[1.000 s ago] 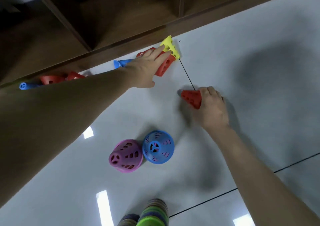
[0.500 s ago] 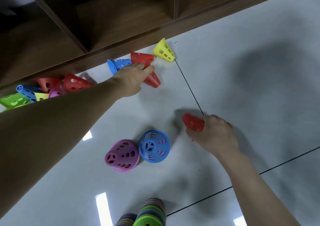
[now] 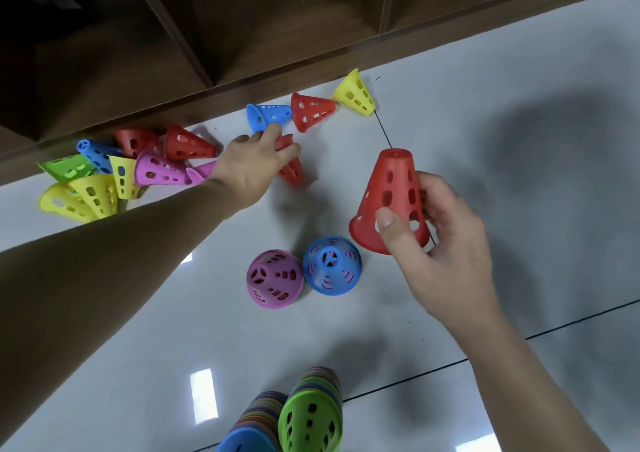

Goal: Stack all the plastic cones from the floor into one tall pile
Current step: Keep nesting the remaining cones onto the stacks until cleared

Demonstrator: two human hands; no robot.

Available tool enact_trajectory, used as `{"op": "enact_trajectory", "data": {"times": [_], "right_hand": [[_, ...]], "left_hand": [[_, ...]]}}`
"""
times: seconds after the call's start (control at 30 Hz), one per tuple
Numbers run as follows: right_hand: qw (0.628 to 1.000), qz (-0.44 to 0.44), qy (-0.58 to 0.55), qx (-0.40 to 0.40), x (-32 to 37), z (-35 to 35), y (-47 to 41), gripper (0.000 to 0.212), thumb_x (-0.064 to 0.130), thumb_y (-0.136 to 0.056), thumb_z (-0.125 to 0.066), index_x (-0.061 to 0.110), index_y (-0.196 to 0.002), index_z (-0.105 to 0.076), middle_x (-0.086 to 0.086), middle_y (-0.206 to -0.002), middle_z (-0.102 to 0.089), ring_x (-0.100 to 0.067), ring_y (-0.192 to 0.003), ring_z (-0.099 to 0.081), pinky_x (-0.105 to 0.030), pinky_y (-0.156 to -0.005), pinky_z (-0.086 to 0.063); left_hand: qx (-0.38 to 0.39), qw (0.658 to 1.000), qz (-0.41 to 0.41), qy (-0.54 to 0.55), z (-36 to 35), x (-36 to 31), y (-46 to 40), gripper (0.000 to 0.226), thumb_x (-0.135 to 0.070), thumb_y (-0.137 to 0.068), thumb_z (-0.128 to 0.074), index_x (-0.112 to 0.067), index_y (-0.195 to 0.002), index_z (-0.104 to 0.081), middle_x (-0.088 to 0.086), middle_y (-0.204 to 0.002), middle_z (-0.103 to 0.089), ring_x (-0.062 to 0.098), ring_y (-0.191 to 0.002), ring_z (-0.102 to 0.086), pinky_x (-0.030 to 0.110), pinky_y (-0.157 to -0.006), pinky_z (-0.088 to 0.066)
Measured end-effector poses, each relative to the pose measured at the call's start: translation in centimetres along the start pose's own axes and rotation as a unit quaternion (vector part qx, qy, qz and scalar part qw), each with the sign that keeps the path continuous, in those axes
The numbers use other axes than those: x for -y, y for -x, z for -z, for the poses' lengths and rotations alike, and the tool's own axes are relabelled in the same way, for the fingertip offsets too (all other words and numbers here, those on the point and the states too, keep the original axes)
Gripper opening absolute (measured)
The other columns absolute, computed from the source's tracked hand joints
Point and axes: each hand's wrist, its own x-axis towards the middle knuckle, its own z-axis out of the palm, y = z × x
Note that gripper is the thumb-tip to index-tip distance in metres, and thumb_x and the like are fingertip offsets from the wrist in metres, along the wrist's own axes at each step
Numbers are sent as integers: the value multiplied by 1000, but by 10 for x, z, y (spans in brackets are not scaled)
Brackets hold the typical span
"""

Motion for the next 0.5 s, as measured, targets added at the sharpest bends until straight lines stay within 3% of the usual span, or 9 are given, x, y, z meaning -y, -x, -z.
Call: {"op": "enact_trajectory", "data": {"times": [0.1, 0.17, 0.33, 0.43, 0.5], "right_hand": [[999, 23, -44, -16, 5, -7, 9, 29, 40, -85, -62, 24, -109, -59, 23, -89, -63, -8, -82, -60, -18, -77, -44], [997, 24, -69, -8, 6, -15, 16, 32, 40, -84, -64, 24, -111, -58, 20, -93, -65, -11, -88, -63, -25, -82, -47], [997, 42, -37, 55, 3, -33, 32, 42, 38, -78, -69, 30, -116, -55, 21, -109, -65, -1, -105, -64, -10, -88, -45], [997, 48, -51, 45, -5, -42, 39, 41, 35, -76, -71, 29, -115, -57, 22, -109, -65, 1, -102, -64, -9, -86, -45], [997, 49, -51, 31, -13, -49, 43, 44, 35, -76, -71, 19, -116, -60, 20, -111, -65, -1, -103, -64, -12, -88, -46]], "left_hand": [[-67, 995, 11, 69, 5, 3, 24, 52, -16, -84, -73, -20, -133, -55, 19, -138, -44, 40, -113, -54, 48, -81, -50], [-105, 982, 51, 151, 14, 2, 45, 49, -31, -84, -76, -21, -130, -59, 16, -141, -44, 35, -116, -53, 47, -80, -53], [-242, 869, 187, 389, 48, -7, 117, 50, -46, -83, -78, -14, -118, -61, 2, -120, -56, 17, -109, -54, 27, -89, -46], [-242, 805, 247, 483, 70, -24, 159, 47, -47, -86, -72, -18, -120, -60, -4, -114, -64, 16, -104, -58, 24, -87, -45], [-221, 792, 254, 510, 78, -38, 178, 46, -48, -85, -71, -20, -120, -61, -8, -112, -65, 15, -104, -59, 23, -88, -44]]}}
